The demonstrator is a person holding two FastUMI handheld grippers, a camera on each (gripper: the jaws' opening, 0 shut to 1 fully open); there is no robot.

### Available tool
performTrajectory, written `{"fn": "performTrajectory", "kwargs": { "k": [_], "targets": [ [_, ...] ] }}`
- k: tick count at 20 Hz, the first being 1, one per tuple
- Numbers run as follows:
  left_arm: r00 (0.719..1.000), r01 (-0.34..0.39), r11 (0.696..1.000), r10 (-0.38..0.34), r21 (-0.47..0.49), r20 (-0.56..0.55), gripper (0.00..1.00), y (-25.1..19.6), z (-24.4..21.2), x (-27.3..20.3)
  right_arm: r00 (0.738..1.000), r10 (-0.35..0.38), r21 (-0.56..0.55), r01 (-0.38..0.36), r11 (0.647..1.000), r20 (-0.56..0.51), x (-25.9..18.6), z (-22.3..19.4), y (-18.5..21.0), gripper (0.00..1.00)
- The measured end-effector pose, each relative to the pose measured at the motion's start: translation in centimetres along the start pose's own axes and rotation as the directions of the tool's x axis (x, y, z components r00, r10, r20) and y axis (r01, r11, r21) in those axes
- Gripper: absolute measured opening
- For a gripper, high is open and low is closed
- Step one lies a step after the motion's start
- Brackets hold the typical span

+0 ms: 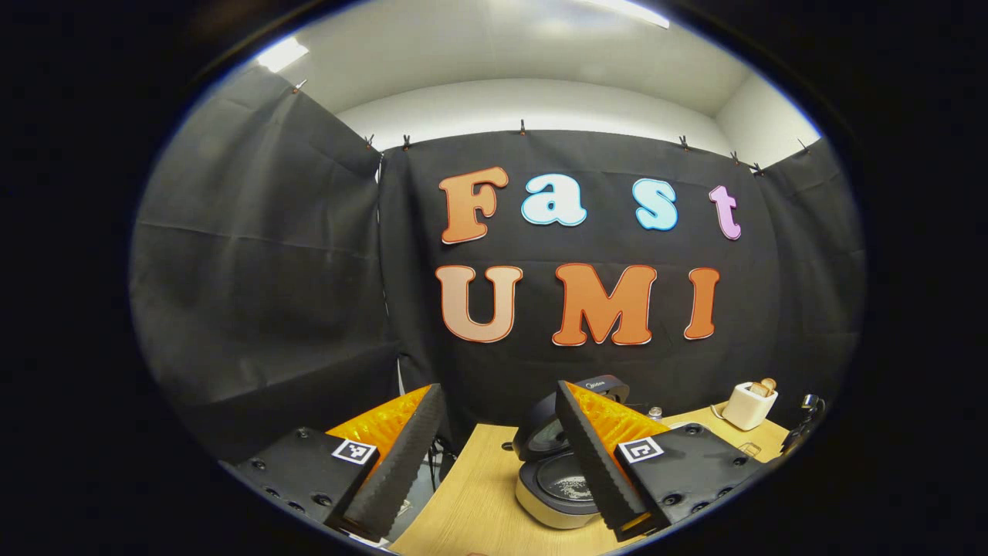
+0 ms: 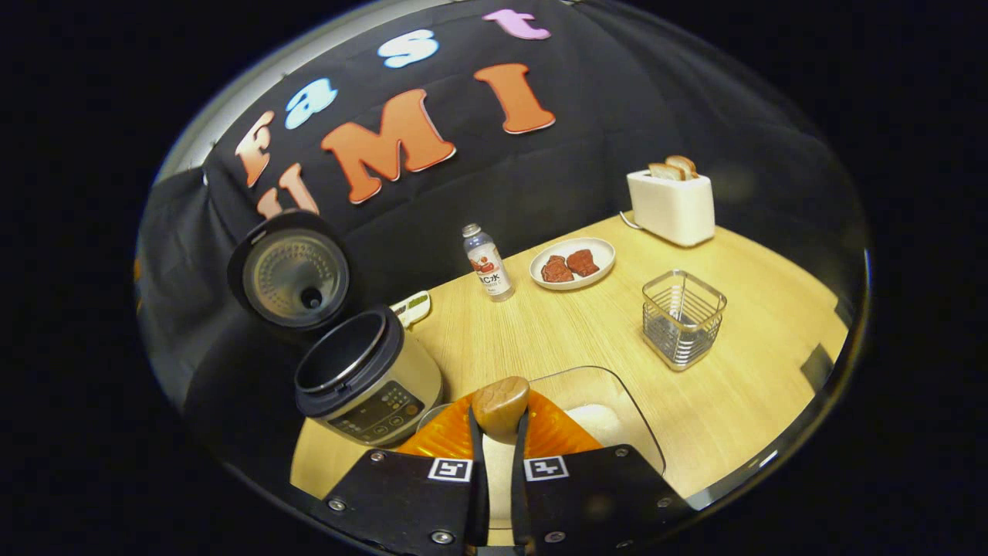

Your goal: Close the left gripper, press the button to open the rice cooker; take a wooden spoon from the chopstick holder with the right hand, scoop a spoonful of rice and pour it into the rice cooker, then put the wooden spoon back into the chopstick holder.

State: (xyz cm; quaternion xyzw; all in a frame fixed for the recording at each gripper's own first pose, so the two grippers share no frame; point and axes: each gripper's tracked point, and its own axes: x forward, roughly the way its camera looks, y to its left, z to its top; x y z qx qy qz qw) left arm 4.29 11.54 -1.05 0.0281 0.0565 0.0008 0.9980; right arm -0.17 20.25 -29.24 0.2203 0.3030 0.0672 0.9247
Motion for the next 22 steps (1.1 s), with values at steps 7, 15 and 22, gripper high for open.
{"fn": "performTrajectory", "kwargs": {
  "k": [7, 15, 22],
  "targets": [
    [1.0, 0.001, 1.0, -0.001, -0.01, 0.0, 0.98, -0.2, -0.2, 0.4, 1.0, -0.005, 0.31, 0.01, 0.951, -0.016, -0.4, 0.4, -3.4, 0.1],
    [1.0, 0.006, 1.0, -0.005, -0.006, 0.005, 0.98, -0.8, 0.1, 0.9, 0.997, 0.077, 0.588, -0.057, 0.807, -0.009, -0.7, 0.5, -3.1, 0.1],
    [1.0, 0.001, 1.0, -0.001, 0.007, 0.019, 0.98, -0.6, 0.6, 0.8, 0.996, 0.087, 0.693, -0.072, 0.718, 0.013, -1.5, 1.9, -3.6, 0.1]
  ]
}}
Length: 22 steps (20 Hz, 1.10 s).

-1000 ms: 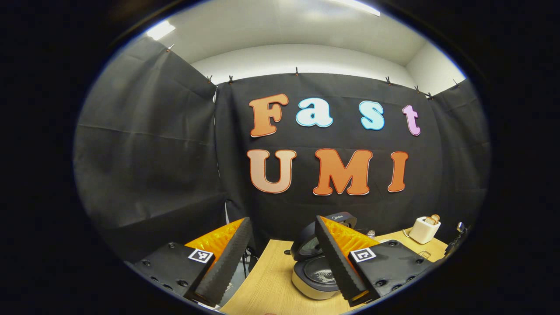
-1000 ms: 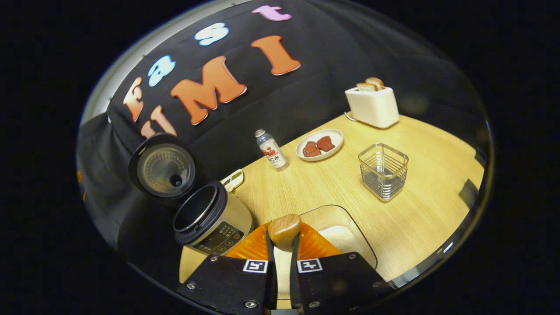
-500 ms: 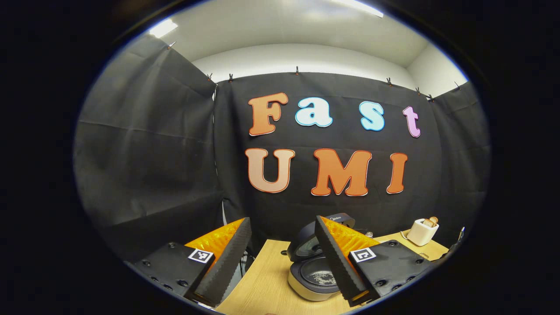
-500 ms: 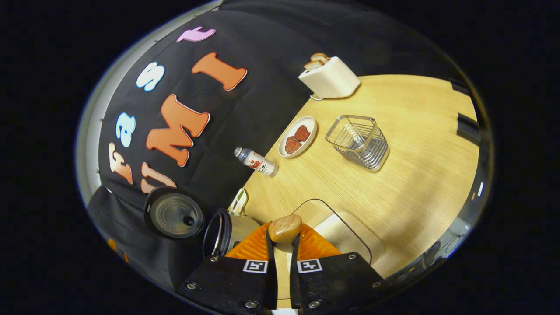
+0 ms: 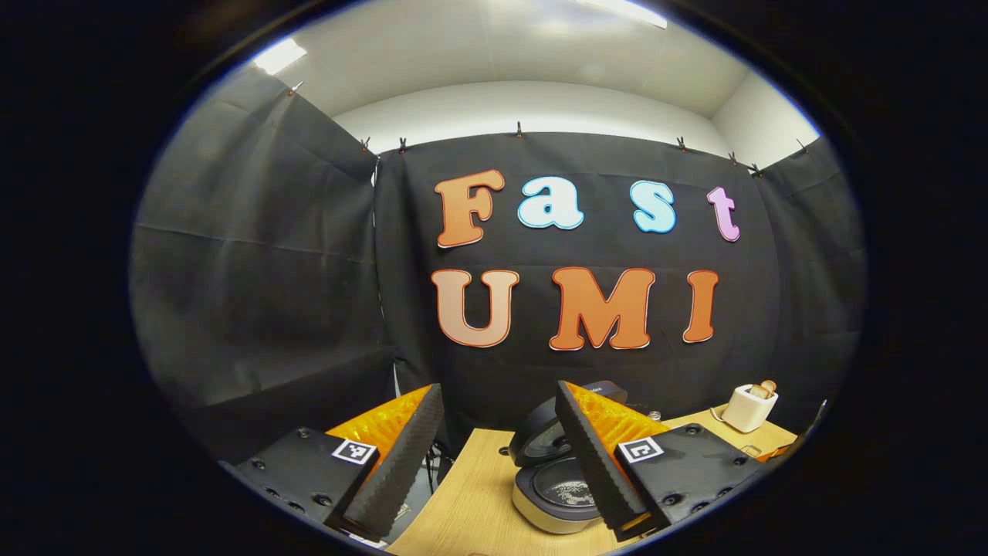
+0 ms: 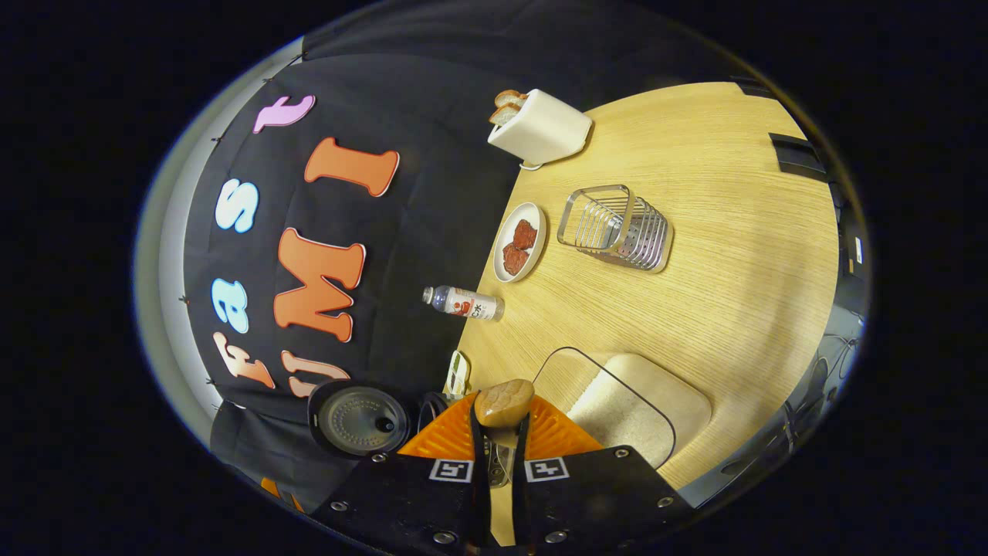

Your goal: Close the left gripper, press the button to open the rice cooker; take a wooden spoon from the chopstick holder with the right hand, scoop a spoonful of rice and pour it into the rice cooker, then put the wooden spoon back into the chopstick holder.

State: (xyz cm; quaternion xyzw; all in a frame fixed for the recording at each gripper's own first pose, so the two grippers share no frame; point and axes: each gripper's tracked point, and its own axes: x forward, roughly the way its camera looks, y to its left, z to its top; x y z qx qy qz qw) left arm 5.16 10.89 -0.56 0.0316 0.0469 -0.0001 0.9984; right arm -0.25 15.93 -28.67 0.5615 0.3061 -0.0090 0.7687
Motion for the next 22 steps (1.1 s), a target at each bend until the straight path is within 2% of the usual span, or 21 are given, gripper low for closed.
{"fn": "performTrajectory", "kwargs": {
  "k": [5, 12, 22],
  "targets": [
    [1.0, -0.011, 1.0, 0.011, 0.003, 0.003, 0.98, 0.4, 0.1, 0.2, 1.0, -0.015, 0.05, 0.014, 0.999, 0.01, -0.8, 0.8, 1.1, 0.11],
    [1.0, -0.004, 1.0, 0.004, -0.001, -0.011, 1.0, 0.3, -0.6, 0.3, 1.0, 0.011, 0.104, -0.01, 0.995, -0.005, -1.9, 1.3, 4.5, 0.11],
    [1.0, 0.012, 1.0, -0.012, -0.002, -0.015, 0.98, 0.2, -0.5, 0.8, 0.995, 0.097, 0.082, -0.094, 0.992, -0.032, -0.3, 1.0, 13.1, 0.1]
  ]
}}
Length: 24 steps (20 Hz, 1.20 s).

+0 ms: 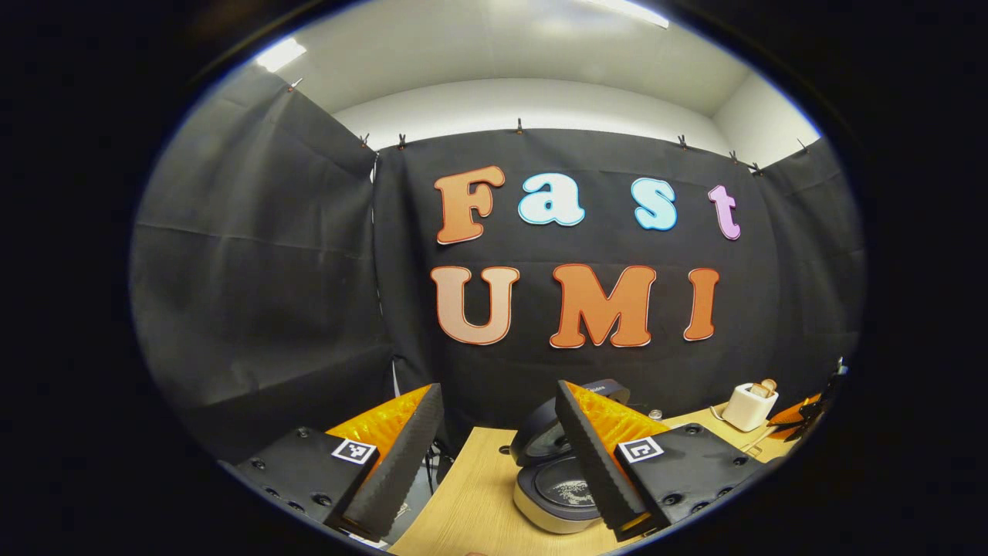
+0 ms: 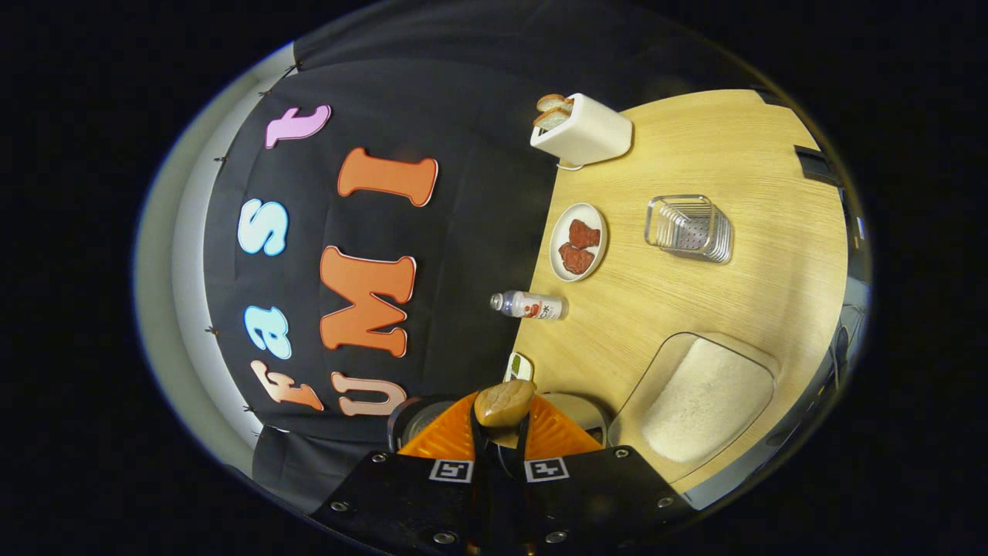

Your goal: Close the left gripper, press the button to open the rice cooker; take a wooden spoon from the chopstick holder with the right hand, scoop a spoonful of rice and pour it into the rice cooker, then put the wooden spoon back into the chopstick holder.

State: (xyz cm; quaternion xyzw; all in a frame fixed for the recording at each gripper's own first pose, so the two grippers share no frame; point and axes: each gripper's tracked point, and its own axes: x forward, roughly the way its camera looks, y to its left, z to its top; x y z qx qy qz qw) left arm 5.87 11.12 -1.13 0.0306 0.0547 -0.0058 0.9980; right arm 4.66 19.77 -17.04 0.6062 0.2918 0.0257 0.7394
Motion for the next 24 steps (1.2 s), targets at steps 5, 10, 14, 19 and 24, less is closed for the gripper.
{"fn": "performTrajectory", "kwargs": {
  "k": [5, 10, 14, 19, 24],
  "targets": [
    [1.0, 0.021, 1.0, -0.021, 0.005, -0.015, 1.0, -0.5, -0.8, 0.3, 0.998, 0.021, -0.01, -0.021, 1.0, -0.053, 2.8, -1.9, 3.7, 0.11],
    [0.999, 0.026, 1.0, -0.026, -0.003, -0.022, 0.97, -0.2, -1.0, 0.6, 0.996, 0.022, -0.019, -0.024, 1.0, -0.088, 5.7, -3.6, 6.6, 0.1],
    [1.0, 0.021, 1.0, -0.022, -0.007, -0.022, 1.0, 0.3, -0.8, 1.2, 0.995, 0.015, -0.051, -0.02, 0.998, -0.097, 8.4, -4.7, 8.1, 0.1],
    [0.999, 0.01, 1.0, -0.011, -0.007, -0.038, 1.0, 1.3, -1.6, 1.7, 0.995, 0.013, -0.109, -0.024, 0.994, -0.101, 11.6, -6.3, 10.1, 0.1],
    [0.999, 0.008, 1.0, -0.008, -0.008, -0.038, 0.99, 1.9, -1.7, 2.4, 0.996, 0.014, -0.207, -0.031, 0.978, -0.084, 13.3, -7.0, 12.1, 0.1]
  ]
}}
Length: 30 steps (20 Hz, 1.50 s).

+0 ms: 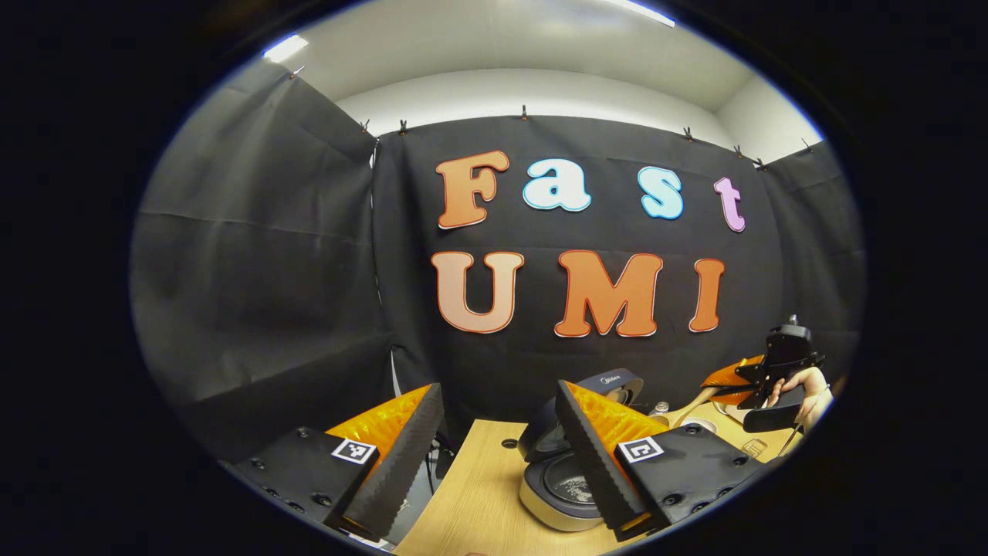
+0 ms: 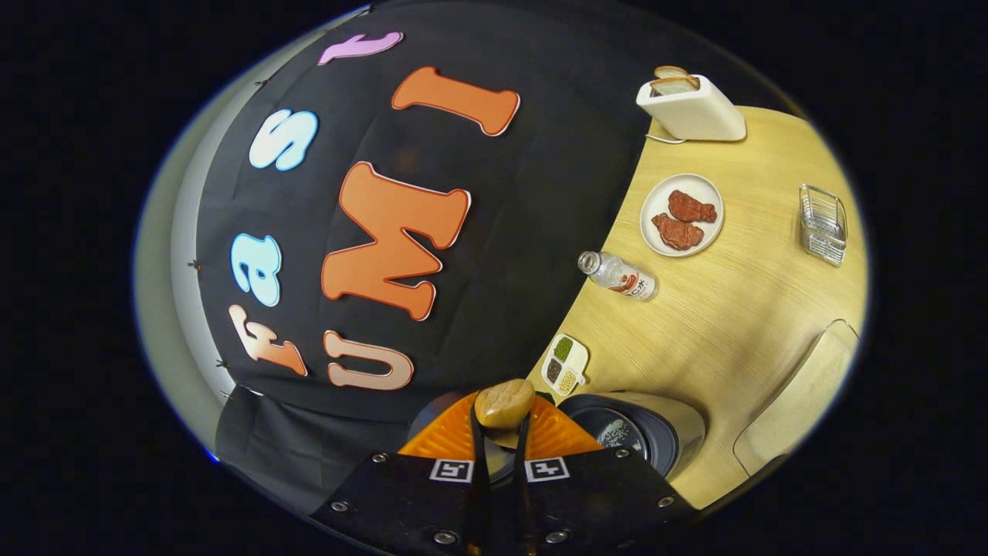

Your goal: Close the left gripper, press the button to open the rice cooker; take a wooden spoon from the chopstick holder with the right hand, scoop a spoonful of rice and pour it into the rice cooker, then put the wooden spoon back into the chopstick holder.

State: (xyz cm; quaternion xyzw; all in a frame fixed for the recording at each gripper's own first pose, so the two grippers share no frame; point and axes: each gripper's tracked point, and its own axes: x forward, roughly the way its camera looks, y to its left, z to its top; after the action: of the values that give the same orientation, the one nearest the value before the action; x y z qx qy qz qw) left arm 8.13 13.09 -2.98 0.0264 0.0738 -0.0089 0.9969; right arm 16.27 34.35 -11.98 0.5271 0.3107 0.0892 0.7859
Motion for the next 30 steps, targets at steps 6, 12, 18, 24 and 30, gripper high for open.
{"fn": "performTrajectory", "kwargs": {
  "k": [6, 12, 18, 24, 30],
  "targets": [
    [1.0, -0.011, 1.0, 0.011, -0.002, -0.004, 0.98, 1.0, -0.2, 0.7, 1.0, -0.031, -0.091, 0.03, 0.995, -0.003, 1.4, -1.0, 0.2, 0.1],
    [1.0, -0.025, 1.0, 0.025, 0.004, -0.013, 0.95, 1.6, -0.7, 0.9, 0.999, -0.041, -0.204, 0.042, 0.978, 0.008, 2.5, -1.6, 0.0, 0.1],
    [0.999, -0.03, 0.999, 0.031, 0.01, -0.017, 0.95, 1.7, -0.9, 0.8, 1.0, -0.028, -0.304, 0.031, 0.952, 0.015, 3.1, -2.8, 0.0, 0.1],
    [0.999, -0.032, 0.999, 0.032, 0.011, -0.014, 0.95, 1.8, -0.7, 0.6, 1.0, -0.004, -0.373, 0.012, 0.928, 0.022, 2.9, -3.2, 0.8, 0.1],
    [0.999, -0.038, 0.999, 0.038, 0.008, -0.012, 0.98, 1.9, -0.8, 0.4, 0.999, 0.03, -0.468, -0.012, 0.884, 0.031, 2.4, -3.6, 1.8, 0.1]
  ]
}}
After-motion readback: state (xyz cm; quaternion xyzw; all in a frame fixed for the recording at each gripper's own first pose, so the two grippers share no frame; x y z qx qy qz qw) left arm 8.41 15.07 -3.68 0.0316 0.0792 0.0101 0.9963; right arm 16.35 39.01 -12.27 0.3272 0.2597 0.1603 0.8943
